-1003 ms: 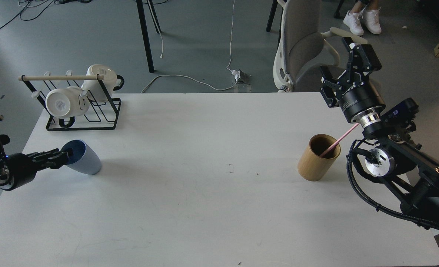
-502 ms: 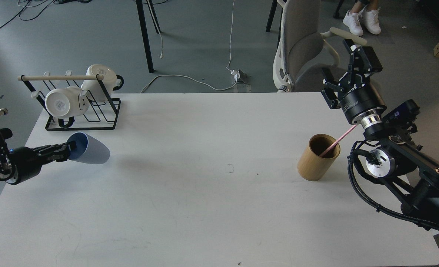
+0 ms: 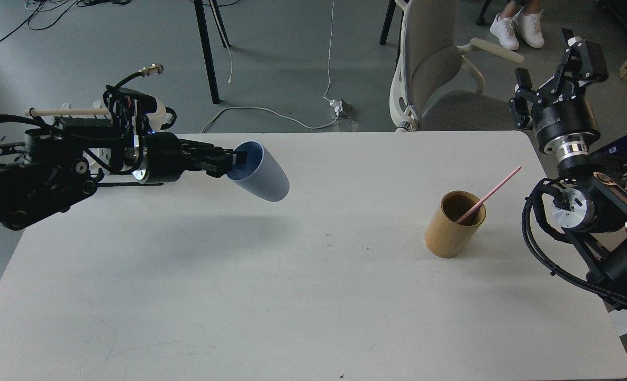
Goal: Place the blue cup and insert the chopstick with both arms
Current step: 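Carry the blue cup toward the table center and lower it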
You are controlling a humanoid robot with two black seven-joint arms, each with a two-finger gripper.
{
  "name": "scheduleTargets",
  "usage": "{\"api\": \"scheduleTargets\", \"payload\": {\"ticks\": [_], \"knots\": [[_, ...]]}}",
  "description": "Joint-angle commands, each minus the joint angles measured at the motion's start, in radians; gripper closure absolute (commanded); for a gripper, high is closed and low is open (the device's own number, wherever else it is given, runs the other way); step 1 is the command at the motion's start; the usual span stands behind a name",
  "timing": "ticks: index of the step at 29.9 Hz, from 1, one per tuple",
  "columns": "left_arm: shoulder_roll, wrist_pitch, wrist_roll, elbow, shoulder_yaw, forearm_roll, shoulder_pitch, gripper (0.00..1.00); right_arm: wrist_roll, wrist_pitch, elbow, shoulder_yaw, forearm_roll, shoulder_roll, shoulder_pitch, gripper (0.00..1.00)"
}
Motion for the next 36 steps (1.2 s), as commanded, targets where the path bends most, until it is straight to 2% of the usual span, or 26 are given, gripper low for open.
{"api": "scheduleTargets", "payload": {"ticks": [1,6,11,22,32,36], "knots": [[-0.128,-0.002,0.0,0.065,0.132,0.002,-0.091,1.0,0.0,0.0,-0.019,0.001,0.0,0.0,0.009,0.05],[-0.275,0.013,0.0,0.22,0.272,0.008,-0.118,1.0,0.0,0.0,-0.021,0.0,0.0,0.002,0.003,0.05],[-0.357,0.052,0.0,0.319,0.353,0.012,-0.103,1.0,0.0,0.0,-0.021,0.001,0.0,0.0,0.0,0.05],[-0.395,0.055,0.0,0.332,0.366,0.012,-0.056,0.99,0.0,0.0,-0.022,-0.003,0.0,0.0,-0.002,0.05],[-0.426,0.055,0.0,0.4,0.369,0.014,-0.016,0.97,0.0,0.0,-0.022,-0.005,0.0,0.0,-0.005,0.05],[-0.423,0.053,0.0,0.397,0.367,0.015,-0.014,0.92,0.0,0.0,-0.022,-0.005,0.0,0.002,-0.006,0.05]]}}
